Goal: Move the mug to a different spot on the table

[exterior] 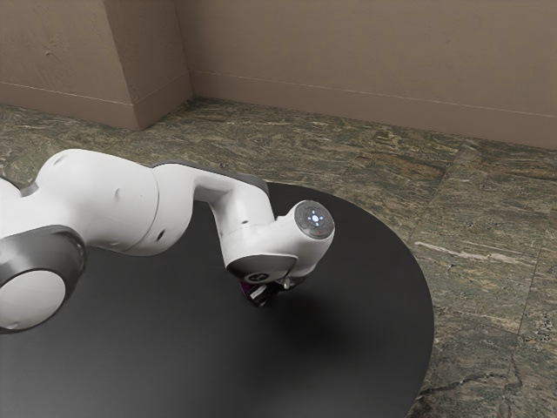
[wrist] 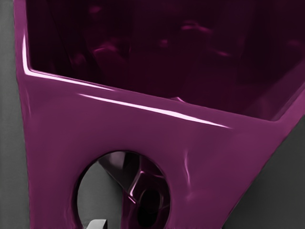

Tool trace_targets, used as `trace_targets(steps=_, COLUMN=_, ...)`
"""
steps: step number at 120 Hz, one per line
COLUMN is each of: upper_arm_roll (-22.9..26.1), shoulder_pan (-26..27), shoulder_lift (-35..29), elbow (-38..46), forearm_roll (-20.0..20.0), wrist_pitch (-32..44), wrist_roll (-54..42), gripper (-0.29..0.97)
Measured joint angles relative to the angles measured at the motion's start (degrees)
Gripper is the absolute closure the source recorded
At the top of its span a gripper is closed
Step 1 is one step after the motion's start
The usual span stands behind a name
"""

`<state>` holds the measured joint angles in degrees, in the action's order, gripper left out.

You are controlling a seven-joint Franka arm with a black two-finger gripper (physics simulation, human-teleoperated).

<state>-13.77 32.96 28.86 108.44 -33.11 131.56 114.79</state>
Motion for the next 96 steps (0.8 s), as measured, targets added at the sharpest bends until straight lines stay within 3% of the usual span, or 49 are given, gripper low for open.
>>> trace_targets(steps=55, upper_arm_roll=0.0, shoulder_pan=0.1, shoulder_lift=0.0, elbow=0.0, forearm_roll=0.1, wrist_pitch=-0.2, wrist_roll=0.3, gripper=0.68)
trace_targets(steps=96, upper_arm_roll=0.0, shoulder_pan=0.3, shoulder_lift=-0.2, elbow=-0.5, forearm_roll=-0.4, wrist_pitch=-2.5, wrist_roll=-0.1, gripper=0.72)
